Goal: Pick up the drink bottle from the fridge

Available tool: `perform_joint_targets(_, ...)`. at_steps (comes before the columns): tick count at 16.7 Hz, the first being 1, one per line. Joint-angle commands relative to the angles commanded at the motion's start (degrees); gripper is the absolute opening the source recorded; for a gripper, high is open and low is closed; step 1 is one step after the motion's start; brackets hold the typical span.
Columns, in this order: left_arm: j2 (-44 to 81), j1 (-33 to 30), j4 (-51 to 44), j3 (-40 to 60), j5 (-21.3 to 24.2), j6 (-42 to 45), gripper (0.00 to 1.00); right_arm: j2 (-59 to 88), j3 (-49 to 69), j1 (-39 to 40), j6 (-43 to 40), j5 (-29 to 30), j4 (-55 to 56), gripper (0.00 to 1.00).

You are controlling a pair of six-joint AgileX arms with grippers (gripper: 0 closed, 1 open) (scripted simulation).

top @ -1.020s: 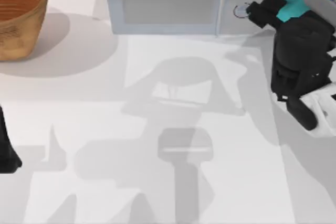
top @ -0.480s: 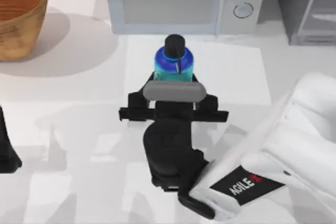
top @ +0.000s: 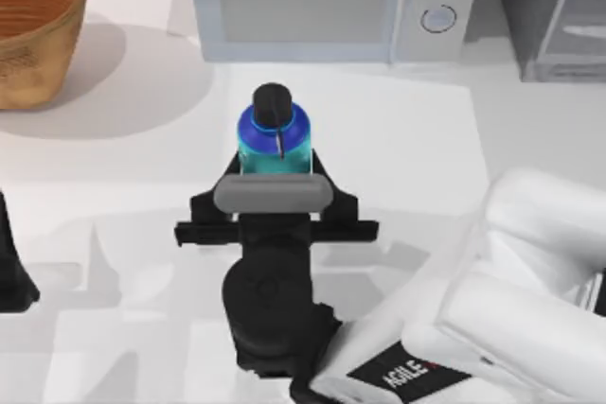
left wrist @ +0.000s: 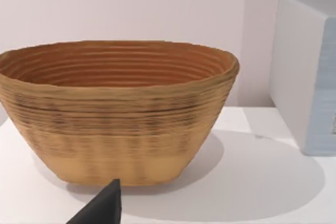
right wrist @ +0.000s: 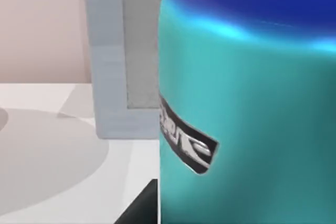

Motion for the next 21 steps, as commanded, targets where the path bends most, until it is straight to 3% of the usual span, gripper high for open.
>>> perform_joint_targets(2, 0.0, 0.0, 0.0, 0.0, 0.0, 0.0, 1.0, 0.0, 0.0, 0.0, 0.0, 0.0, 0.0, 0.0)
perform_joint_targets(15, 0.0, 0.0, 0.0, 0.0, 0.0, 0.0, 1.0, 0.0, 0.0, 0.0, 0.0, 0.0, 0.0, 0.98)
perform_joint_targets(21, 0.0, 0.0, 0.0, 0.0, 0.0, 0.0, 1.0, 0.0, 0.0, 0.0, 0.0, 0.0, 0.0, 1.0)
